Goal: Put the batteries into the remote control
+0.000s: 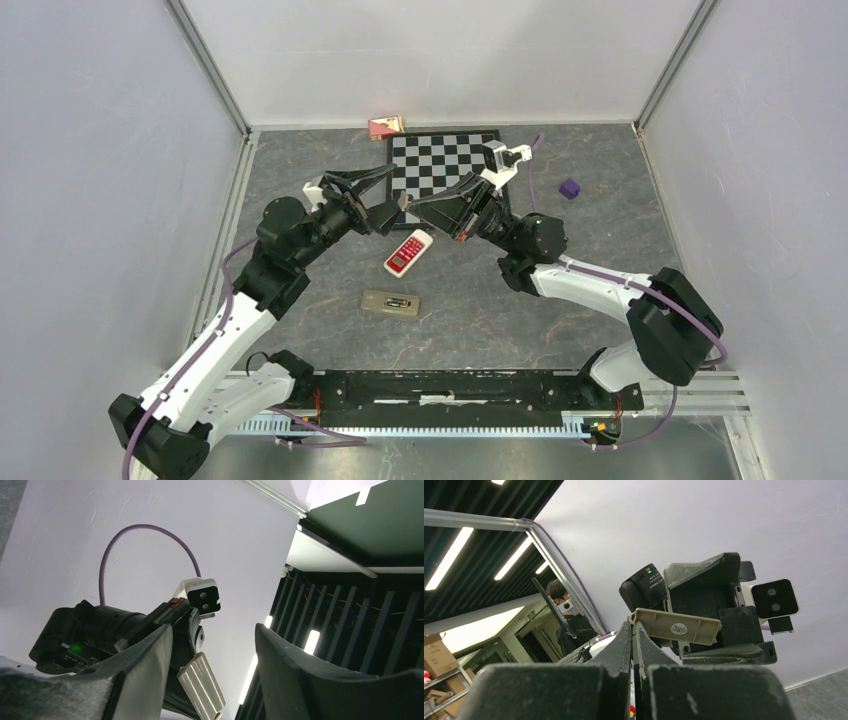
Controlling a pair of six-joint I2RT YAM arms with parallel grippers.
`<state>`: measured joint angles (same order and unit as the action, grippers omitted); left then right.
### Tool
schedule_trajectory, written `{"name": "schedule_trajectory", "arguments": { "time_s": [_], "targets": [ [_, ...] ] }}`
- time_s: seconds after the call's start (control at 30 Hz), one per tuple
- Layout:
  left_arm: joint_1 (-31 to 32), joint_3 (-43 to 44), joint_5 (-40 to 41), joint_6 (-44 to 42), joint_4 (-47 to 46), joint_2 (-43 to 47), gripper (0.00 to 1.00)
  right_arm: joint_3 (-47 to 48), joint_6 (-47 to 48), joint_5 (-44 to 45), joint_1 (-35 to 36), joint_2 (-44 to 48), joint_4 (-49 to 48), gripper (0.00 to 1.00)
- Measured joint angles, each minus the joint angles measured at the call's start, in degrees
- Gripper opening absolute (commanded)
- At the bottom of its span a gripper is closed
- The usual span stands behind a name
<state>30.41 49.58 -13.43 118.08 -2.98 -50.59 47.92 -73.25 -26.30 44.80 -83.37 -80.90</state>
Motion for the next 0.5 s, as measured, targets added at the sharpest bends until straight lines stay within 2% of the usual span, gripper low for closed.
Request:
{"name": "schedule_trajectory", "arguments": {
  "time_s": [0.2,0.5],
  "targets": [
    [0.1,0.2,0.9,0.1,0.8,0.2,0.55,0.0,-2.1,2.3,0.7,-1.3,-2.7,0.00],
    [0.1,0.2,1.4,0.2,1.2,0.4,0.54,-1.0,-4.8,7.4,0.9,-4.6,-2.9,0.00]
  ]
}}
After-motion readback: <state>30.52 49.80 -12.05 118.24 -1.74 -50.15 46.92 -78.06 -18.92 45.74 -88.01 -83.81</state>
